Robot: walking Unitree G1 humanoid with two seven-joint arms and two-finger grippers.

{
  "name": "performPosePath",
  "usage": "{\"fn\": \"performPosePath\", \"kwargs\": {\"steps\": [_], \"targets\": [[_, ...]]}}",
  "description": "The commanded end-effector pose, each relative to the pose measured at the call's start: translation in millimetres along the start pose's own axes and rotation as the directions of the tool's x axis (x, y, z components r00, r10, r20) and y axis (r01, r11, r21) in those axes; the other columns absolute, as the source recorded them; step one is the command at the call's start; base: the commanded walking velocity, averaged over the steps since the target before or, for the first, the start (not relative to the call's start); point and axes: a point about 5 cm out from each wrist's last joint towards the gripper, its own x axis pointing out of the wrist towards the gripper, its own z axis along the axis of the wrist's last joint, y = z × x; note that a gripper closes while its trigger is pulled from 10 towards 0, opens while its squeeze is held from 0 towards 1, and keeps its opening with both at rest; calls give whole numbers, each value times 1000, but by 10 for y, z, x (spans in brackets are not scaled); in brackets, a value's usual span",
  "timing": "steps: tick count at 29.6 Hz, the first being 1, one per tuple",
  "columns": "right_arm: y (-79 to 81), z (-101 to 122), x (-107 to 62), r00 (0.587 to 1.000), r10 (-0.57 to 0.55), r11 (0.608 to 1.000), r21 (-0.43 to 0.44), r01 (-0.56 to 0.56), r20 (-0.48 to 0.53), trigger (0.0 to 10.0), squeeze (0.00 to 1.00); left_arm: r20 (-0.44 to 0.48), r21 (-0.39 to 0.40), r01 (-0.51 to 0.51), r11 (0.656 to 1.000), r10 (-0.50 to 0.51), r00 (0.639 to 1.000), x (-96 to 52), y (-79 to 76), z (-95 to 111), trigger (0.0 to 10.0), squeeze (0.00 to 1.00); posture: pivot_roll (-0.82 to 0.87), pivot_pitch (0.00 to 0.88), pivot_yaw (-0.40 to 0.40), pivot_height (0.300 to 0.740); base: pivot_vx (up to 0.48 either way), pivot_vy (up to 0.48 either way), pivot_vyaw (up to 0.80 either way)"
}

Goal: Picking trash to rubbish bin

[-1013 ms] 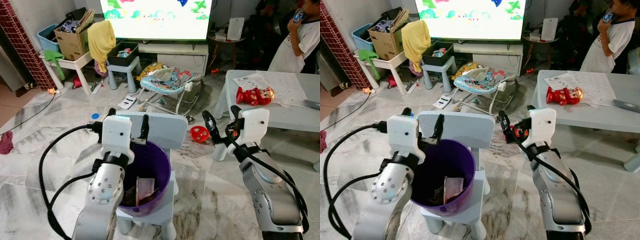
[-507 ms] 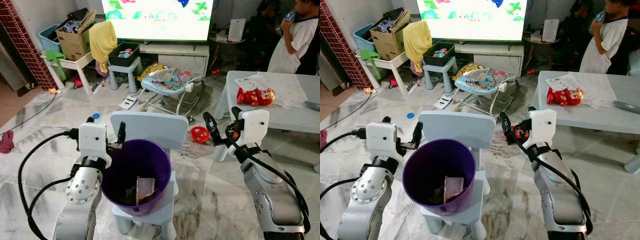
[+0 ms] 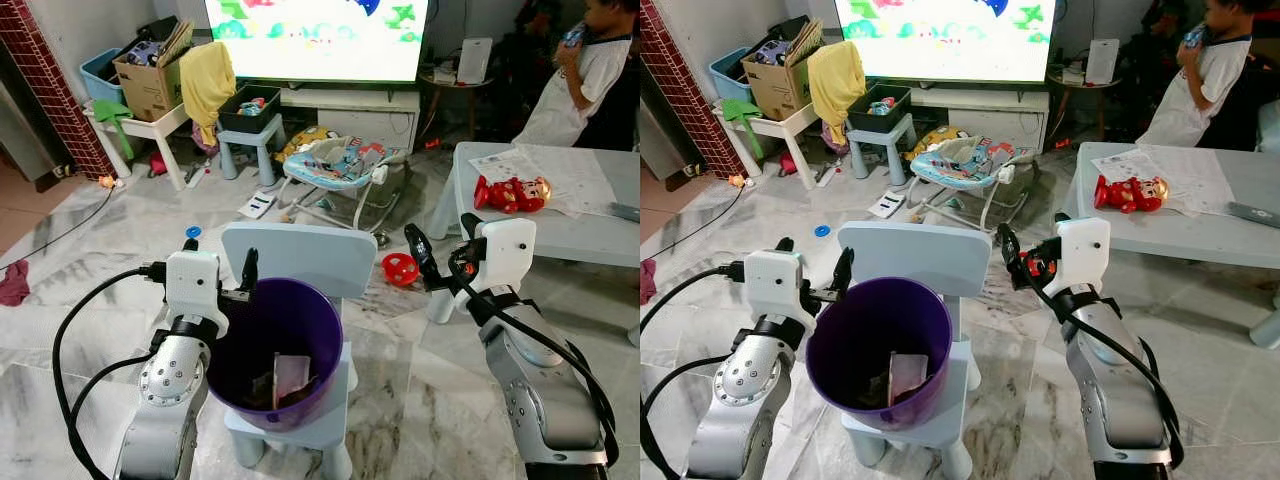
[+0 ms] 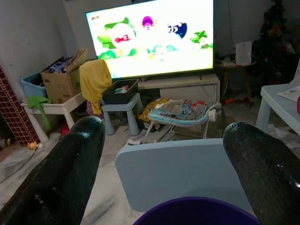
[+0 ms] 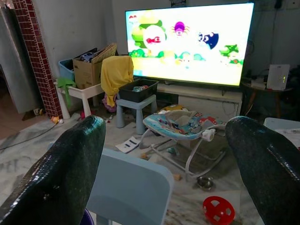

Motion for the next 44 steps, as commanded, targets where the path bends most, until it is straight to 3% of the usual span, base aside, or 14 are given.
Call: {"fn": "performPosePath", "kwargs": {"steps": [1,32,36,38,44], "targets": [[19,-14,15,1000,4,1000,4,-4,-5,10000,0,0,5,6,1000,-6,1000,23,26,-12,10000,0,-6,0,30,740,0,360,0],[53,-33,50,1000,12,1000,7,-12,-5,10000,0,8,-12,27,1000,-27,1000,145,16,46,10000,0,-1,0,28,740,0,472,0],[67,-33,71,1000,21,1000,8,-21,-6,10000,0,10,-16,61,998,-61,998,198,9,84,10000,0,6,0,18,740,0,0,0],[66,-31,82,1000,25,1000,8,-25,-6,10000,0,16,22,79,997,-79,997,226,5,117,10000,0,10,0,13,740,0,0,0],[49,-15,122,999,32,999,0,-32,-3,10000,0,-3,-13,125,992,-125,992,280,-8,142,10000,0,14,0,4,740,0,0,0]]}}
